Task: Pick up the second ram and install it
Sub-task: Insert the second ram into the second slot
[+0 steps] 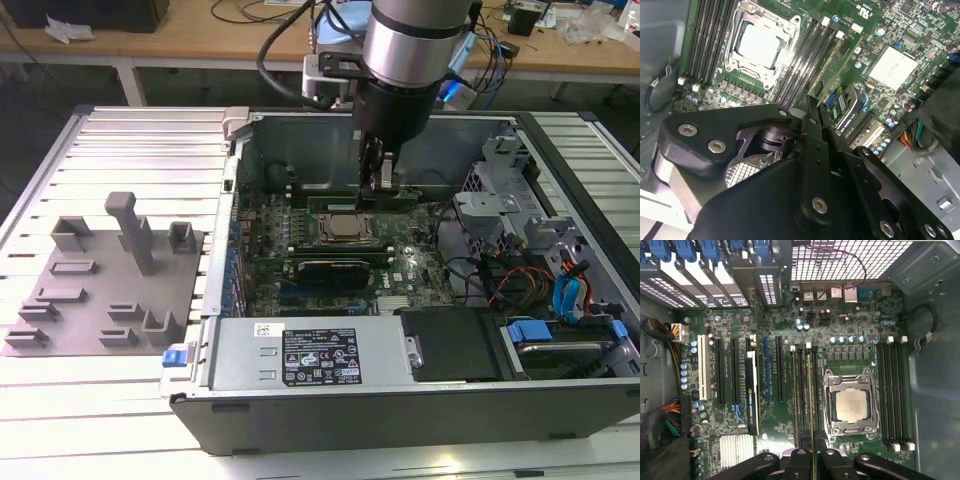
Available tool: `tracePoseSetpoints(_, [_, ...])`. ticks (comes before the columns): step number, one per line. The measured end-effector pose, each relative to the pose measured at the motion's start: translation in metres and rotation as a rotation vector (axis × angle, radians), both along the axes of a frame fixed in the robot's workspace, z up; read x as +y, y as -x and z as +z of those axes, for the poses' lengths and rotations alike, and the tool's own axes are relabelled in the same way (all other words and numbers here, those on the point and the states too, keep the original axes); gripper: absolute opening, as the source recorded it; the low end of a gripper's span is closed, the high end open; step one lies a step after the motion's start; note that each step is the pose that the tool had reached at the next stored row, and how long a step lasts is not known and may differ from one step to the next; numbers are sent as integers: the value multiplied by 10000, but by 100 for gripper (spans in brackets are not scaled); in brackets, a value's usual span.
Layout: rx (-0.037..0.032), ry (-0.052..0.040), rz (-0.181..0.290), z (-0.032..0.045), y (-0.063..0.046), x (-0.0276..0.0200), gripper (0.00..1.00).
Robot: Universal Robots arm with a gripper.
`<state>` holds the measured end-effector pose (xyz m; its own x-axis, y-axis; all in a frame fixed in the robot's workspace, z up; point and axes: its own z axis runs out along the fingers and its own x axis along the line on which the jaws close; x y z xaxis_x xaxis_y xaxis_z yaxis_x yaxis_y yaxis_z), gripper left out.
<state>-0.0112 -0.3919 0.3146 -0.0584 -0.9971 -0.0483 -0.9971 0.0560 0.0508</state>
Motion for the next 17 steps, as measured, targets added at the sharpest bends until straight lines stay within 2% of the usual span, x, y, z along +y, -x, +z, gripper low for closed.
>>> tracePoseSetpoints(2, [0, 0, 0, -55, 0, 0, 11])
tracePoseSetpoints(17, [0, 0, 0, -226, 0, 0, 11])
